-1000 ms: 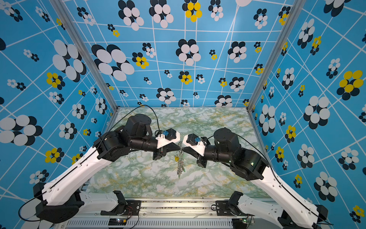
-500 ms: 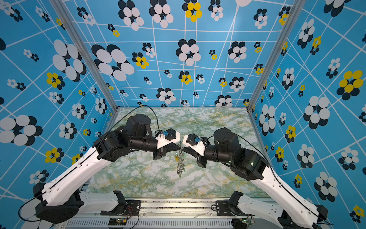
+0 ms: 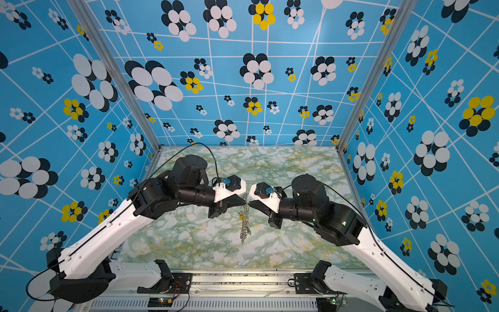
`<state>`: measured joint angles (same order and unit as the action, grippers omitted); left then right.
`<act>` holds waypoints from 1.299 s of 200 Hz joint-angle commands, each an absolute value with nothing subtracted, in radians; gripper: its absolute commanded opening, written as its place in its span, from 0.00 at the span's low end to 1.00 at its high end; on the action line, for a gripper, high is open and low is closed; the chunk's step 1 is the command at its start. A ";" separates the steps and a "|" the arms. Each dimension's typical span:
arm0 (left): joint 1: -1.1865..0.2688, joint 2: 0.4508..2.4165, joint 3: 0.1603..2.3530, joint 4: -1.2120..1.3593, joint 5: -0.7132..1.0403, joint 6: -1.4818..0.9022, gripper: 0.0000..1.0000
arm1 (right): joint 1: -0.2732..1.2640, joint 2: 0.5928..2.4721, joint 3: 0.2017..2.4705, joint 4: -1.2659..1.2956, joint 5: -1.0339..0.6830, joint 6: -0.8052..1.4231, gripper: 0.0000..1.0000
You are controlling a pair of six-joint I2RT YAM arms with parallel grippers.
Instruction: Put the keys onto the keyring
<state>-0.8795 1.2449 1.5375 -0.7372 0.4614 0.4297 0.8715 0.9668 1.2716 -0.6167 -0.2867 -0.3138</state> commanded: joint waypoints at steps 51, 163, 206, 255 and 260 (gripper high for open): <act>-0.876 1.265 1.589 -0.733 0.511 0.411 0.00 | 0.870 0.954 1.267 -0.577 -0.311 -0.310 0.00; -0.870 1.273 1.596 -0.753 0.523 0.417 0.00 | 0.870 0.939 1.262 -0.567 -0.355 -0.305 0.00; -0.869 1.284 1.611 -0.773 0.536 0.424 0.00 | 0.870 0.935 1.258 -0.562 -0.368 -0.302 0.00; -0.868 1.297 1.629 -0.802 0.547 0.431 0.00 | 0.870 0.936 1.258 -0.557 -0.379 -0.302 0.00; -0.868 1.298 1.631 -0.805 0.547 0.432 0.00 | 0.870 0.936 1.258 -0.558 -0.383 -0.302 0.00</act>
